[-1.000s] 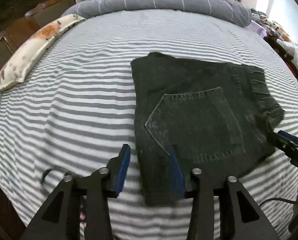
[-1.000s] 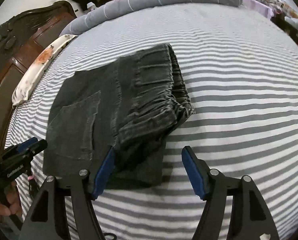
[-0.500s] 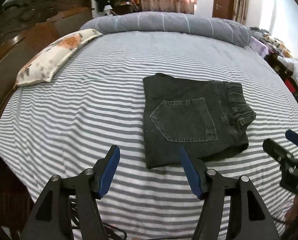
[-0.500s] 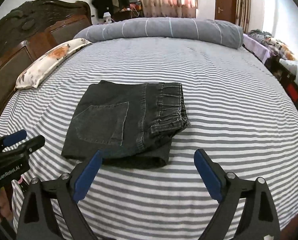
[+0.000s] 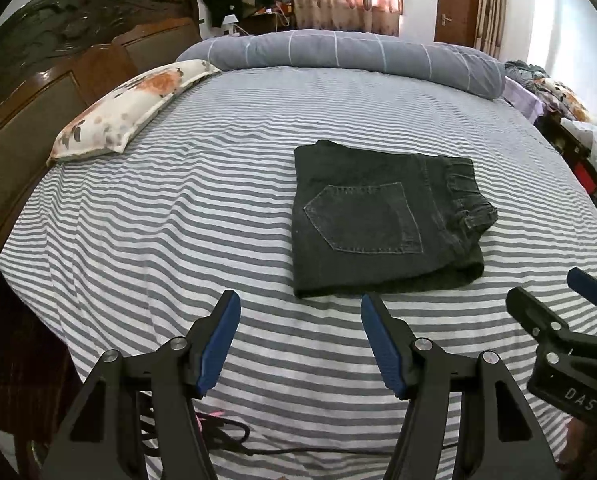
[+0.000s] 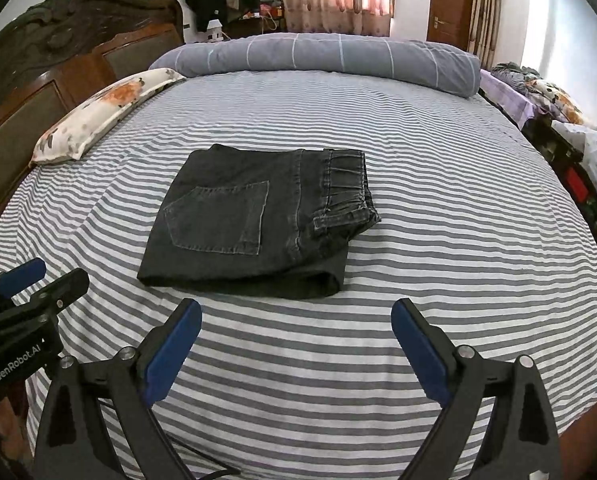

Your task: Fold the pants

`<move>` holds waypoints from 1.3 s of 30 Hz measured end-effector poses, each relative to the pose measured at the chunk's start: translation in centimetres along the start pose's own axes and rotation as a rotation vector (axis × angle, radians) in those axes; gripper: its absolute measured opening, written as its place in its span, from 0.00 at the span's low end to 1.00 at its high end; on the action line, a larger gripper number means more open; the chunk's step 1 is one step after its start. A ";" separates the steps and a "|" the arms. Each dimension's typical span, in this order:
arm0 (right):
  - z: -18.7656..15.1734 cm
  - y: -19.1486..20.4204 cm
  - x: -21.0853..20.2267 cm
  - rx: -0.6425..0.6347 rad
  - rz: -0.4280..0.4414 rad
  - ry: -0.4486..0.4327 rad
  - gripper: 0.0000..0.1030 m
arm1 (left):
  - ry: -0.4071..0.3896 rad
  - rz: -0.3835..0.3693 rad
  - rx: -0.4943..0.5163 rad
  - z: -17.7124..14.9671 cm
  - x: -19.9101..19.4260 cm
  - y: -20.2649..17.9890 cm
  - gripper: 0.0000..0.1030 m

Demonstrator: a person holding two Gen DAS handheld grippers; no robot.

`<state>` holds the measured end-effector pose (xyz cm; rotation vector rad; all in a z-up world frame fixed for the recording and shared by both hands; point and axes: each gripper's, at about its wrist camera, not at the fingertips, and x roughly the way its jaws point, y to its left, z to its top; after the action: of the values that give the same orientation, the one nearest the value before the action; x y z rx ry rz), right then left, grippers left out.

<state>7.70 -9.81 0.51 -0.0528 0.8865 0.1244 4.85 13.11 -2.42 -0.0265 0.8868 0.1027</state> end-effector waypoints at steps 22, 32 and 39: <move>-1.4 -0.2 -0.2 0.021 0.010 0.029 0.92 | -0.012 0.017 0.036 -1.1 -0.6 -1.2 0.62; -1.5 -0.2 -0.4 0.020 0.010 0.030 0.92 | -0.013 0.019 0.041 -1.2 -0.7 -1.2 0.62; -1.5 -0.2 -0.4 0.020 0.012 0.031 0.92 | -0.027 -0.005 0.047 -1.2 -0.8 -1.0 0.62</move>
<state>6.31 -10.17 -0.11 -0.0312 0.9190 0.1260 3.50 11.94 -2.60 0.0164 0.8616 0.0773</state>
